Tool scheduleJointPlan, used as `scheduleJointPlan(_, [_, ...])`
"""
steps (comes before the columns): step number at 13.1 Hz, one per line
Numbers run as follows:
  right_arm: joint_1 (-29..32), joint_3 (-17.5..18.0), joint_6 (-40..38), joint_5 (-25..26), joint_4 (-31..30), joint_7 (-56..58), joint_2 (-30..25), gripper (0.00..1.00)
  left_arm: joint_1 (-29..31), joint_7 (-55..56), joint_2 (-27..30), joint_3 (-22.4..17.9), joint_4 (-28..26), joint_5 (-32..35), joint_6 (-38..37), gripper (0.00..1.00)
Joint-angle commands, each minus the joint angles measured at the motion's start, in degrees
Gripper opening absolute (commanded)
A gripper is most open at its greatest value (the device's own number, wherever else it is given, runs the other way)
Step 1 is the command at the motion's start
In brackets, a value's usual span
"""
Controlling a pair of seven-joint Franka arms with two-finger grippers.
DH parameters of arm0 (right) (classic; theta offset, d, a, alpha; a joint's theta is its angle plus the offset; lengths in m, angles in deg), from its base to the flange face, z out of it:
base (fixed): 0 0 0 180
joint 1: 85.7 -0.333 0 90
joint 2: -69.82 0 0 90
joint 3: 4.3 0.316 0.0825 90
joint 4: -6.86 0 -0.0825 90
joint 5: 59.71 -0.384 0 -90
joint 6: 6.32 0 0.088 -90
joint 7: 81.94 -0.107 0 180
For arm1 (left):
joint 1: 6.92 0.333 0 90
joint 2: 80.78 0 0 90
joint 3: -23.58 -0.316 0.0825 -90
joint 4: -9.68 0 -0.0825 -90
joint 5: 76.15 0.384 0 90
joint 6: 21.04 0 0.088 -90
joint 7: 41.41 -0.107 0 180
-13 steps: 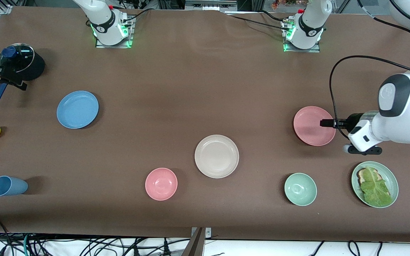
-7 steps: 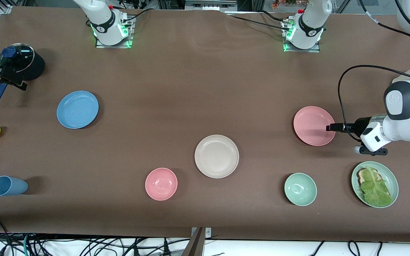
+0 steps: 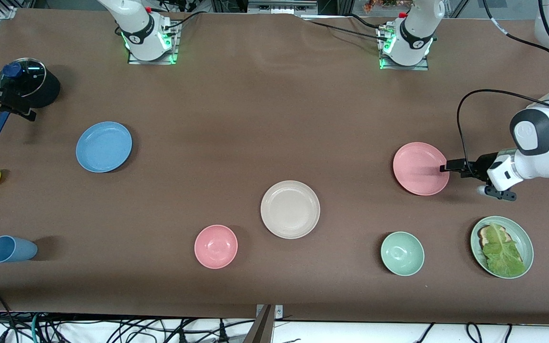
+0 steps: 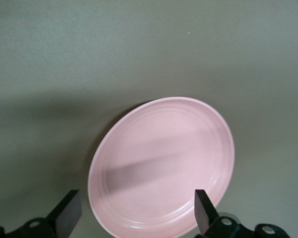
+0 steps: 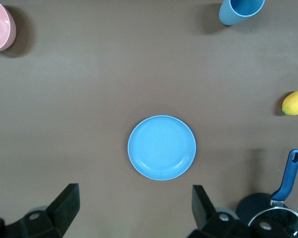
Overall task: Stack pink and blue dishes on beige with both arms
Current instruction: 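Move the left gripper to the pink plate rim and lower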
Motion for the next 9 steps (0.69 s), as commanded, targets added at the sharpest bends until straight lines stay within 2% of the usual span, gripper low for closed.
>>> scheduleJointPlan(1, [0.09, -0.01, -1.07, -0.54, 1.08, 0.56, 0.17, 1.0, 0.85, -3.71, 2.34, 0.22, -4.67, -2.25, 3.48, 1.0])
scheduleJointPlan(6, [0.09, -0.01, -1.07, -0.63, 1.08, 0.65, 0.17, 1.0, 0.94, -10.74, 2.16, 0.22, -9.59, -6.38, 10.07, 1.0])
scheduleJointPlan(9, [0.0, 0.08, -1.33, -0.63, 1.08, 0.65, 0.09, 1.0, 0.94, -11.97, 2.25, 0.13, -10.74, -6.91, 10.61, 1.0])
